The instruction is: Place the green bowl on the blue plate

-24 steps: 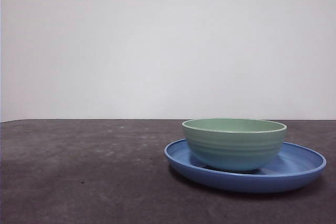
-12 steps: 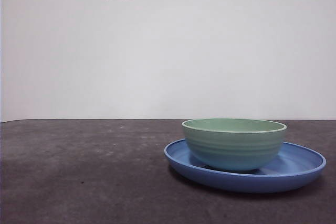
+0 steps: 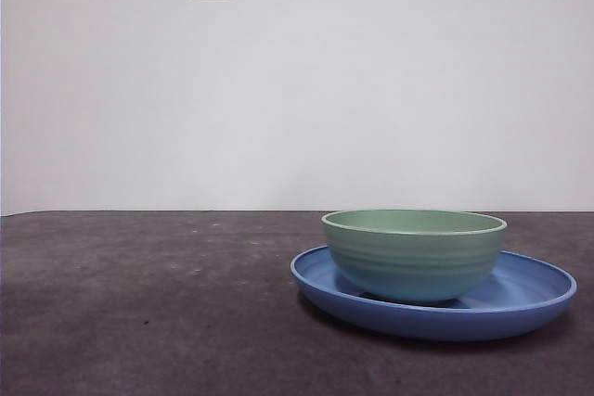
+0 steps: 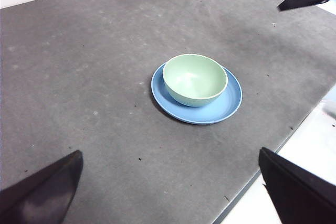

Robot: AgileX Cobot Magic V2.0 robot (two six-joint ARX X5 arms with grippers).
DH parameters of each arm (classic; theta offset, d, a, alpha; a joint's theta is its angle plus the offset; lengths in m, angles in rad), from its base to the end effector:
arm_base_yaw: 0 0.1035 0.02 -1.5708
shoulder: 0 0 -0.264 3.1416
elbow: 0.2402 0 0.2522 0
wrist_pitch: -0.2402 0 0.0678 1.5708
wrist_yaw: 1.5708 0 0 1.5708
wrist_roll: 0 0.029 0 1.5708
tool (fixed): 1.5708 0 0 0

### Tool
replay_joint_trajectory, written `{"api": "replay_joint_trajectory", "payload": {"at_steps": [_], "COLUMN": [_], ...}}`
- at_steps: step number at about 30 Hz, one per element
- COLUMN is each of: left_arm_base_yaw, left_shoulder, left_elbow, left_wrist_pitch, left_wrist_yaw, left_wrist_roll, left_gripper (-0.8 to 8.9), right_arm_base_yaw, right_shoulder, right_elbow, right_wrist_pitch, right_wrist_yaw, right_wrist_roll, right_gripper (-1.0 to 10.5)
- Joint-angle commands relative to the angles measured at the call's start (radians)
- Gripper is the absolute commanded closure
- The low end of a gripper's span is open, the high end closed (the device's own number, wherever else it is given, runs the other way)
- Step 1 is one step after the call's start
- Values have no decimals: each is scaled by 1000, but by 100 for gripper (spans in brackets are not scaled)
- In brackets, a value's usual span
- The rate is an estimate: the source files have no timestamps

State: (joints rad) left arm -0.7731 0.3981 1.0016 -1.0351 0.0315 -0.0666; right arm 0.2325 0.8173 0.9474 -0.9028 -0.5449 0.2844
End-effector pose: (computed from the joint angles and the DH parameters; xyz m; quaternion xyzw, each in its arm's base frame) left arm 0.0224 -0.0231 0.3538 0.0476 0.2122 -0.3756 0.9009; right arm 0.1335 0.0471 0.3227 0.1795 0.4182 0.2948 0.8402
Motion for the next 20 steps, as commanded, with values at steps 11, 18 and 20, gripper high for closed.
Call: {"api": "replay_joint_trajectory", "payload": {"at_steps": [11,18,20], "left_arm_base_yaw": [-7,-7,-7], "left_shoulder": [2,2,2], "left_elbow": [13,13,13], "left_wrist_pitch": [11,11,11], "left_wrist_yaw": [6,6,6], "left_wrist_roll": [-2,-2,-2], "left_gripper": [251,251,251], "right_arm_base_yaw": [-155,-226,-228], "right_shoulder": [318,481,528], "right_elbow": [18,17,18], "right_wrist_pitch": [35,64,71], "right_wrist_yaw": [74,72,72], "right_wrist_roll": [-106,-175,-194], "right_gripper": [427,563,599]}}
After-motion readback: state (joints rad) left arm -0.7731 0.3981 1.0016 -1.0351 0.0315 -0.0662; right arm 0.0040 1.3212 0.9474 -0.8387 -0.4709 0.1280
